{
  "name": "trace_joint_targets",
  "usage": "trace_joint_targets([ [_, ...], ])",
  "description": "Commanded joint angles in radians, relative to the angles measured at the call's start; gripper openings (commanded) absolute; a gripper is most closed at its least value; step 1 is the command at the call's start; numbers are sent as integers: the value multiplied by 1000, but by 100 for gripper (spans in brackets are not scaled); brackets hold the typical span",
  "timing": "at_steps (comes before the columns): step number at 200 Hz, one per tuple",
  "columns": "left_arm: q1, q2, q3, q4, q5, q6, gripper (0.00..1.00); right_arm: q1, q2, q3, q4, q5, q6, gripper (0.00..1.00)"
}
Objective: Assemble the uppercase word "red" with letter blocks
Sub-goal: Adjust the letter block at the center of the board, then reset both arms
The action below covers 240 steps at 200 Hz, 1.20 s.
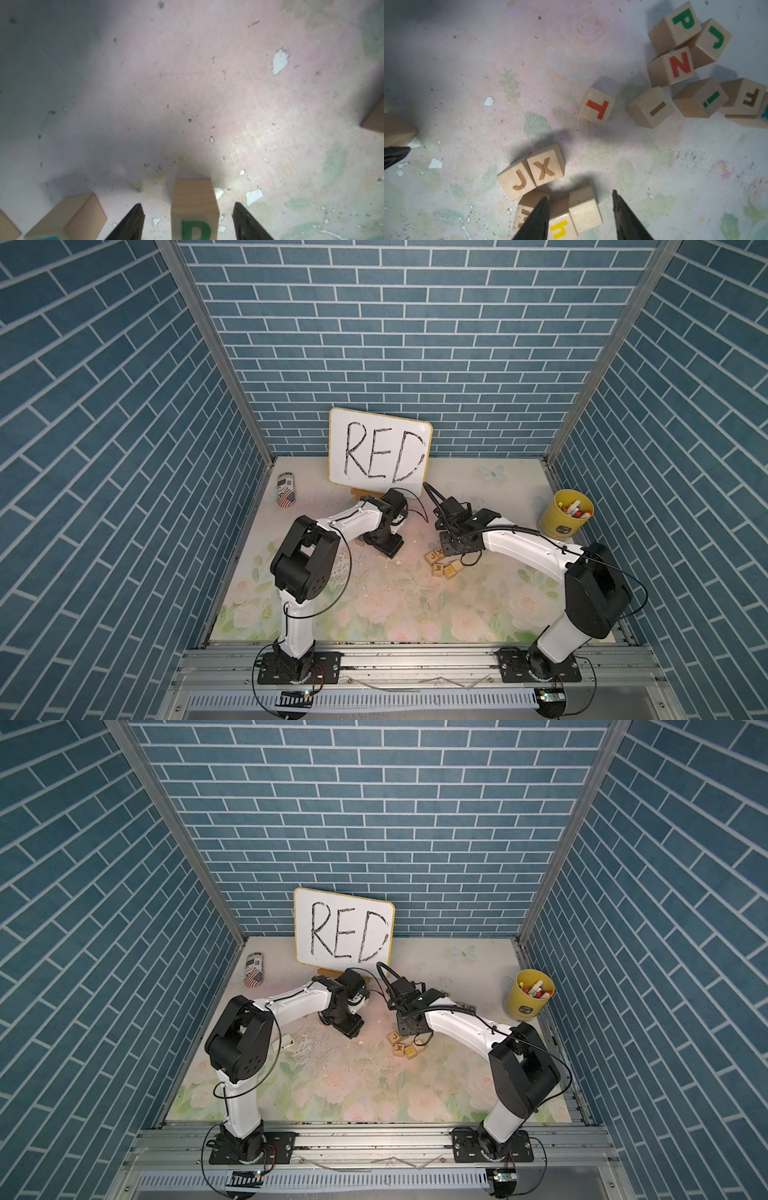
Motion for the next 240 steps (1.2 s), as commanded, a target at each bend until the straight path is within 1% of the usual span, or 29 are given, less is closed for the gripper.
trace_joint_targets([
  [1,-5,-78,32,-11,-15,23,76,2,-78,-35,28,50,31,53],
  [15,-5,-118,44,-13,-25,41,79,1,-147,-79,88,52,22,53],
  [32,-4,-182,40,-4,-59,74,82,2,-288,-169,218,43,6,55],
  [54,-4,-293,-8,24,-96,133,87,-5,-438,-264,323,62,-5,60],
  [60,-5,-331,-28,33,-101,150,89,-14,-456,-274,326,60,-12,61],
  [68,-3,-378,-59,48,-104,172,91,-19,-470,-285,333,66,-54,61],
  [89,6,-520,-157,108,-125,202,99,-21,-466,-279,287,101,-77,61],
  [98,16,-583,-201,137,-129,210,99,-28,-457,-266,254,94,-73,62],
  [106,28,-637,-239,159,-126,215,99,-47,-447,-242,201,77,-46,67],
  [111,38,-668,-261,173,-126,216,99,-57,-442,-236,184,75,-30,72],
  [112,39,-673,-264,176,-126,216,99,-59,-442,-235,182,75,-29,74],
  [114,44,-685,-273,181,-126,215,100,-63,-441,-234,179,74,-24,89],
  [115,47,-688,-277,184,-125,214,99,-62,-441,-234,178,70,-24,94],
  [118,57,-703,-288,193,-123,212,99,-68,-441,-236,179,67,-23,98],
  [135,133,-765,-348,236,-89,186,99,-80,-460,-280,250,5,-42,99],
  [159,296,-840,-433,328,2,109,99,-98,-484,-307,300,-23,-53,99],
  [177,399,-878,-522,443,60,67,100,-128,-499,-321,314,13,-48,99],
  [201,487,-901,-676,666,73,22,99,-163,-564,-383,363,141,-20,99],
  [223,525,-904,-841,927,91,10,99,-179,-643,-468,446,293,-14,99],
  [240,534,-880,-951,1133,106,31,99,-197,-680,-524,532,353,-81,99],
])
